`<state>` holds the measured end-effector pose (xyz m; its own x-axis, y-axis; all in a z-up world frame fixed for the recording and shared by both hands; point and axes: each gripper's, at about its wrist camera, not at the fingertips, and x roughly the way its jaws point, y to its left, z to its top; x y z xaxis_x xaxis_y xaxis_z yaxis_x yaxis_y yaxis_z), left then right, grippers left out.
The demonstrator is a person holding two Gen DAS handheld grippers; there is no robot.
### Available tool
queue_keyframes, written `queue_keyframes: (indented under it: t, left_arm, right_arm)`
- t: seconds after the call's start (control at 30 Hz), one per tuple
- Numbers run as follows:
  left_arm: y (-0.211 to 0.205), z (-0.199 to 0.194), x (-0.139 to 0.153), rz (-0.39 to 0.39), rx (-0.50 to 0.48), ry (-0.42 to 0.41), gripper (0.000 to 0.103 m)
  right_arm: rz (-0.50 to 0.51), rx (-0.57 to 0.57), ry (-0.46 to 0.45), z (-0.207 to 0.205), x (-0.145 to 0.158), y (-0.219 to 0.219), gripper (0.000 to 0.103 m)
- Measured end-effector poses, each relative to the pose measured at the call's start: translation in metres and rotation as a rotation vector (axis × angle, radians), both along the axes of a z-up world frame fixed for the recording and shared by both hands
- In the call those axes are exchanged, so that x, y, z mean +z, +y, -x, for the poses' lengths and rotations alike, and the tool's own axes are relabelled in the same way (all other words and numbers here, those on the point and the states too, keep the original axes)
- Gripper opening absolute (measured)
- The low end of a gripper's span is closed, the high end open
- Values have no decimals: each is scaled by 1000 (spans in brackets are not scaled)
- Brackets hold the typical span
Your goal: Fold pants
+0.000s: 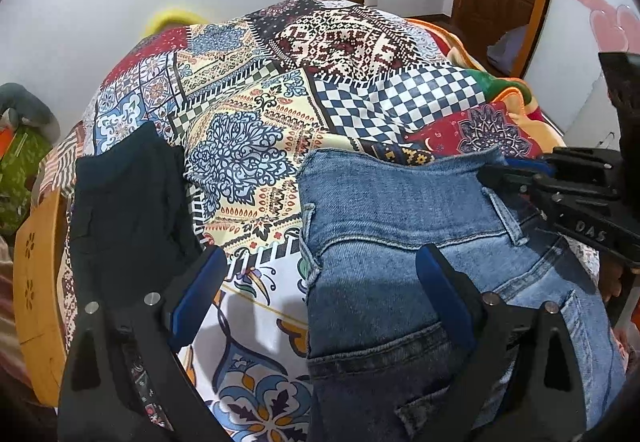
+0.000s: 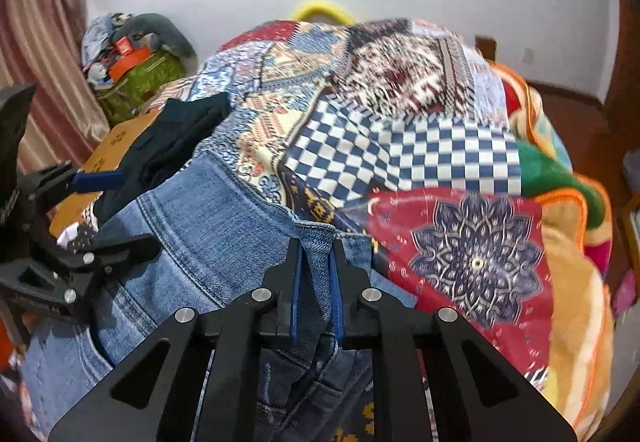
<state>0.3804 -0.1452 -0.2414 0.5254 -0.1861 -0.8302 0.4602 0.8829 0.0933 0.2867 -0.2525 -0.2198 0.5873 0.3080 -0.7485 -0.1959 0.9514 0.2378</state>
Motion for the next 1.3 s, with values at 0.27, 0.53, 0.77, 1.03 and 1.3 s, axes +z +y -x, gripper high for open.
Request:
queue_keyframes:
  t: [0.27, 0.53, 0.77, 1.03, 1.3]
  left_arm:
    - [8, -8, -1, 45, 30, 77, 96]
    - [27, 20, 46, 69, 94, -29, 96]
    - [40, 54, 57, 55, 63, -67, 102]
    - [55, 44, 9, 98, 20, 201, 102]
    - [42, 21, -15, 204, -9, 388, 103]
  right_arm:
    - [115, -29, -4, 7, 10, 3, 18]
    - [49, -56, -88, 55, 67, -19, 64]
    - [31, -39, -92, 94, 67, -6, 83]
    - [-50, -41, 62, 106, 17, -3, 83]
    - [-301, -49, 224, 81, -24, -22, 83]
